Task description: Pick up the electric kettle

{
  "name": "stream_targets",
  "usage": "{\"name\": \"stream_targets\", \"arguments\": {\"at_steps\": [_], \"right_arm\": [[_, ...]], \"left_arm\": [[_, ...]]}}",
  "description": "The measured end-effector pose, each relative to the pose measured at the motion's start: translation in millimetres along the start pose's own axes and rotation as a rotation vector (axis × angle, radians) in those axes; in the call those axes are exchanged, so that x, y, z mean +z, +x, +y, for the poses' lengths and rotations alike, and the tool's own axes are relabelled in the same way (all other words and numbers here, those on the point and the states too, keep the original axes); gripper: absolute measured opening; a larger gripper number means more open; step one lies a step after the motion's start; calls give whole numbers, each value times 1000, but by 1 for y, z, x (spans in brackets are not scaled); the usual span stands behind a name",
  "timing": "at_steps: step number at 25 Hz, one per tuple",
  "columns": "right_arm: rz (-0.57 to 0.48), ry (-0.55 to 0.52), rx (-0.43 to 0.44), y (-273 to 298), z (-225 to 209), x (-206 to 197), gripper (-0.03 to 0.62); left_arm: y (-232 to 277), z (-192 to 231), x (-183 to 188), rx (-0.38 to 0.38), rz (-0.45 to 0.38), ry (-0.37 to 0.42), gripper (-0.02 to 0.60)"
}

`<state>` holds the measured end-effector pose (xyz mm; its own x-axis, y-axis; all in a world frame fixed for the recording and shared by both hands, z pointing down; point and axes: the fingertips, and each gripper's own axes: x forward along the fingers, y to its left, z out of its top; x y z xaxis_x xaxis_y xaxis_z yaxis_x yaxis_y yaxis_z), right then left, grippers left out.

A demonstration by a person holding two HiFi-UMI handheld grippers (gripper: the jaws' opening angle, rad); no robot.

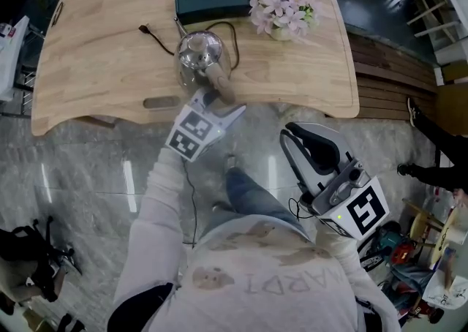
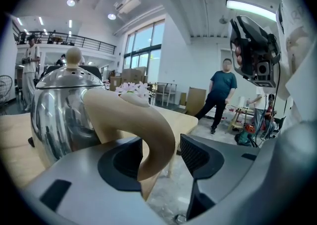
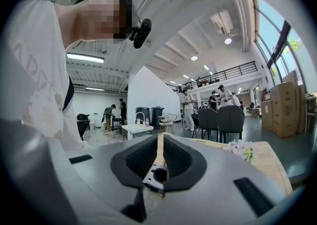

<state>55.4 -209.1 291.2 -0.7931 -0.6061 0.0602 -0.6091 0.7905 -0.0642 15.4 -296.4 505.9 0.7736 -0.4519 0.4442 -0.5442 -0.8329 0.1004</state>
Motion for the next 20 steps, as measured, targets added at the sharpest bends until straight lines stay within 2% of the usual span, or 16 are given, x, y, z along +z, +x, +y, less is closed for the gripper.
{"name": "stream_targets", "arguments": {"at_steps": [14,20], "right_arm": [[15,6,-15,1,-8,-5,43],[16,6,-12,4,-7,-4,43]], "left_arm": [[17,-5,-3,-39,7,8,216],[17,-4,-1,-24,-2,6,216]]}}
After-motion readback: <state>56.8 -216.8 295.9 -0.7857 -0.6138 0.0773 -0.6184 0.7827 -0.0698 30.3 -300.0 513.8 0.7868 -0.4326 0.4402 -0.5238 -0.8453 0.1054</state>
